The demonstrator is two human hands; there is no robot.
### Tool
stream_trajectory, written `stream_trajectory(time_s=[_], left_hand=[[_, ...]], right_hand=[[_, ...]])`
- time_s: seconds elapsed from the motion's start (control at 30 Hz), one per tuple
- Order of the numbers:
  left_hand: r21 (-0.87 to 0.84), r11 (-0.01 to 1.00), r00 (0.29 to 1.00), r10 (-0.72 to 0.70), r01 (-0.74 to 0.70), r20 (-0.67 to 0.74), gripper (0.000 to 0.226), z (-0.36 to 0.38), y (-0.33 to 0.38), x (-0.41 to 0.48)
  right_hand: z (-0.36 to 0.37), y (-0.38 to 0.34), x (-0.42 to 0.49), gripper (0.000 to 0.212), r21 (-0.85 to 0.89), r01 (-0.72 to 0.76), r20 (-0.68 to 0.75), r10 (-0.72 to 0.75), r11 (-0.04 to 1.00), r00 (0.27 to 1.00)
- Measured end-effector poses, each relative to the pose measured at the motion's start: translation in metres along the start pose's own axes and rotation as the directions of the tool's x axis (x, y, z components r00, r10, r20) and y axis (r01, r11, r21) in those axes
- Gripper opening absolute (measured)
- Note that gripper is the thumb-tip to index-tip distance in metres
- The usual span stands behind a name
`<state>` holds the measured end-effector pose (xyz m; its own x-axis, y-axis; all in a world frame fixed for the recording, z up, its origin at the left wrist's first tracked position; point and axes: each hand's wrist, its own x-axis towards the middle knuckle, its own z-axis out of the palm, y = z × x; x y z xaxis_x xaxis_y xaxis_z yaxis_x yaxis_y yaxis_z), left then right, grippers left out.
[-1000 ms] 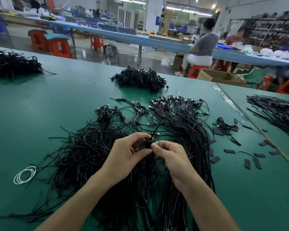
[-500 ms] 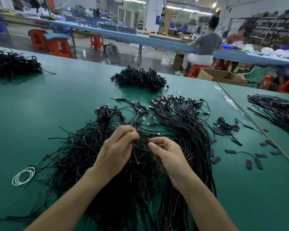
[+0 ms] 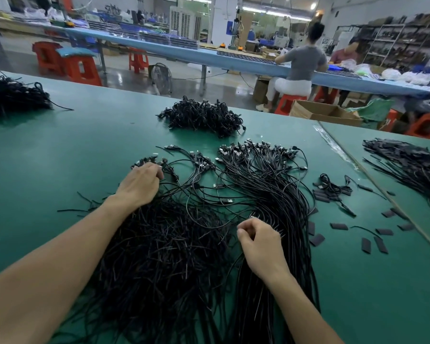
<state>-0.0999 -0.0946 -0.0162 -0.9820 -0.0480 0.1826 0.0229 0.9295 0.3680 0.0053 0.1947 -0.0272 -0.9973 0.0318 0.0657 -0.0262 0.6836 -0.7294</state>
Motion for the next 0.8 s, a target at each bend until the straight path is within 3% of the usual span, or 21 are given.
stream_trajectory(time_s=[0.07,0.17,0.27,0.4,0.53,0.63,0.73,0.8], left_hand=[[0.04,0.998,0.998,0.048,-0.047,-0.028,0.028,0.005,0.001,-0.002],[0.158,0.987,0.997,0.01,0.002,-0.072,0.03,0.012,0.004,-0.004],[0.175,0.985,0.975,0.04,-0.002,-0.217,0.038,0.017,0.015,-0.01],[0.161,0.967,0.919,0.242,-0.2,-0.313,0.032,0.021,0.047,-0.023],[0.036,0.956,0.937,0.292,-0.291,-0.193,0.047,0.024,0.072,-0.032],[0.012,0.934,0.934,0.358,-0.358,0.01,0.057,0.027,0.081,-0.033],[-0.065,0.941,0.94,0.337,-0.333,0.056,0.033,0.023,0.083,-0.031],[-0.193,0.939,0.952,0.3,-0.283,0.064,0.026,0.014,0.081,-0.031]], right_hand=[[0.004,-0.008,0.012,0.019,-0.105,0.074,0.007,-0.074,0.992,0.997],[0.02,-0.024,0.03,0.049,-0.354,0.212,0.172,-0.159,0.911,0.972],[0.036,-0.029,0.043,0.063,-0.502,0.258,0.314,-0.104,0.825,0.944],[0.048,-0.027,0.055,0.054,-0.557,0.223,0.287,-0.067,0.8,0.956],[0.047,-0.032,0.055,0.028,-0.631,0.277,0.191,-0.2,0.725,0.961],[0.042,-0.041,0.05,0.024,-0.542,0.304,0.141,-0.272,0.783,0.952],[0.026,-0.048,0.042,0.025,-0.2,0.307,0.038,-0.306,0.93,0.951],[0.01,-0.051,0.036,0.023,-0.005,0.294,-0.06,-0.294,0.956,0.954]])
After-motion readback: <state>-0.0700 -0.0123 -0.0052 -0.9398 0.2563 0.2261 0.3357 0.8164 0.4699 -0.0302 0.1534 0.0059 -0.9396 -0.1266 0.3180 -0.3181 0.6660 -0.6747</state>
